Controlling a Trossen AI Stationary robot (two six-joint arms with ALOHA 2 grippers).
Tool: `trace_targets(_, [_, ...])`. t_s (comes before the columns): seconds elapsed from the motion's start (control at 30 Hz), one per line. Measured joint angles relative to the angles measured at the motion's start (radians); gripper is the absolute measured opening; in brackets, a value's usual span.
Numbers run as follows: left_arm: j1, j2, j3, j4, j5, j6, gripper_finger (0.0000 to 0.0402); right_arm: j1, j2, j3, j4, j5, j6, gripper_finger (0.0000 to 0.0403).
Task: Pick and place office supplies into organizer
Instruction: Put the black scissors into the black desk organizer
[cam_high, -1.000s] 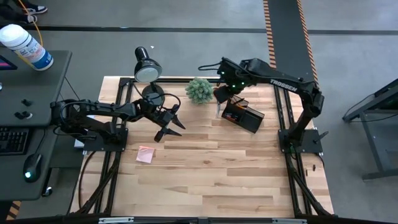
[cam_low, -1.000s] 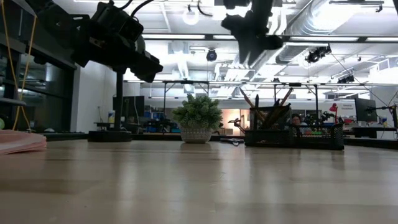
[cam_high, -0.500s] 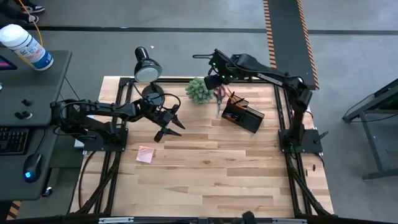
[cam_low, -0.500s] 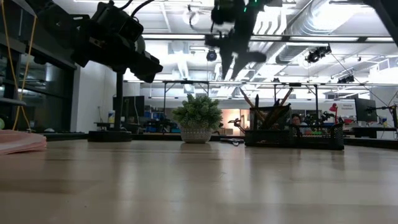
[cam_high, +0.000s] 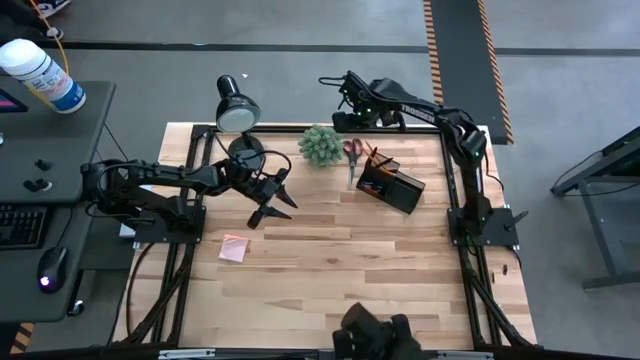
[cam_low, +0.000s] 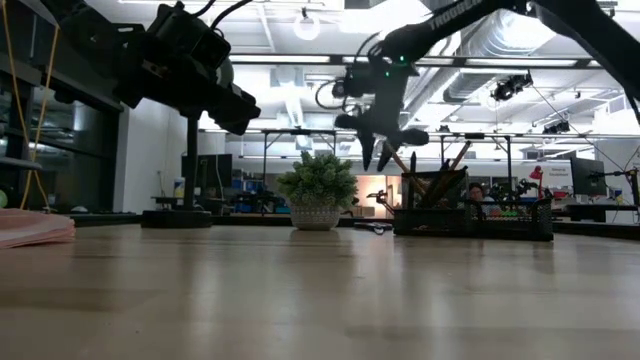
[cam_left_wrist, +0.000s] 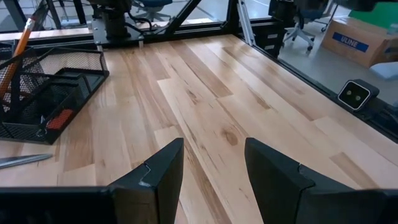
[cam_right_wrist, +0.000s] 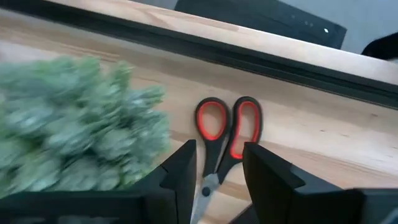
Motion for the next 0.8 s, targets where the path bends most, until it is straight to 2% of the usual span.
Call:
trace_targets(0.33, [0.0,0.0,0.0,0.0,0.0,0.0,0.016,-0.054,0.041,0.0,-0.005,-0.004,-0.032,0.0121])
trace_targets(0.8, [0.0,0.0,0.0,0.0,0.0,0.001,0.016,-0.06,0.137,-0.001,-0.006,-0.001,-0.08,0.0121])
